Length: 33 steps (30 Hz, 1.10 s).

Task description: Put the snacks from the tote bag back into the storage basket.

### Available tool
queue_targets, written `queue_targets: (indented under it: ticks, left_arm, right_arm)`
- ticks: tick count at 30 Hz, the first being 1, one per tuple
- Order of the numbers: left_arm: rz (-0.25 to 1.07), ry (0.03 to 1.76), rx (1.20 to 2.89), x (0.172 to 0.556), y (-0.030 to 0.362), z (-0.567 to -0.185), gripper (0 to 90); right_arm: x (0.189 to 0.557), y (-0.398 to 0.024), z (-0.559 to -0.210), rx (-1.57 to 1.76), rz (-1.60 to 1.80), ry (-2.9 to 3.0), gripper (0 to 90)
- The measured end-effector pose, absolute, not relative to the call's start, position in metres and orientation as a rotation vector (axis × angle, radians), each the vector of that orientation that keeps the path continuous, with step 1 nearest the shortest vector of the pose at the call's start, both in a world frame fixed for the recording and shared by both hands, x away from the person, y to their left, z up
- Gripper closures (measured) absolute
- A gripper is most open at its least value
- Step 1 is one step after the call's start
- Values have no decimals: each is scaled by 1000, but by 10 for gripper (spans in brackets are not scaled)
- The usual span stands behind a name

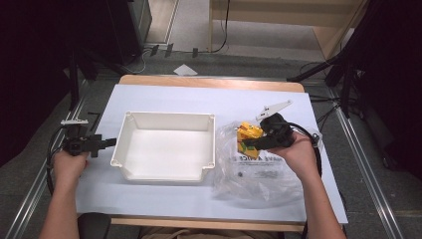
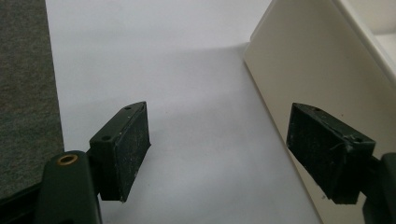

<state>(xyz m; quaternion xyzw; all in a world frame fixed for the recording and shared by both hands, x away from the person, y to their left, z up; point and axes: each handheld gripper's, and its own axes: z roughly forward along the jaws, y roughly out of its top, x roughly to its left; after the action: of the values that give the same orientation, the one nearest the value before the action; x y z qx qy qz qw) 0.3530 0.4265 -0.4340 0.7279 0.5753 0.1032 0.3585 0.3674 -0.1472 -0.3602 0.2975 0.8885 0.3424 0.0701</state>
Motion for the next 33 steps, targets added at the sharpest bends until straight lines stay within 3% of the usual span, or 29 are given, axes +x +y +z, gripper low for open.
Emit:
queue_targets:
  ticks: [33]
  left_arm:
    - [272,1486,1886,351,426,-433,226]
  right_arm:
    - [383,-120,-334,759,1167,2709,518]
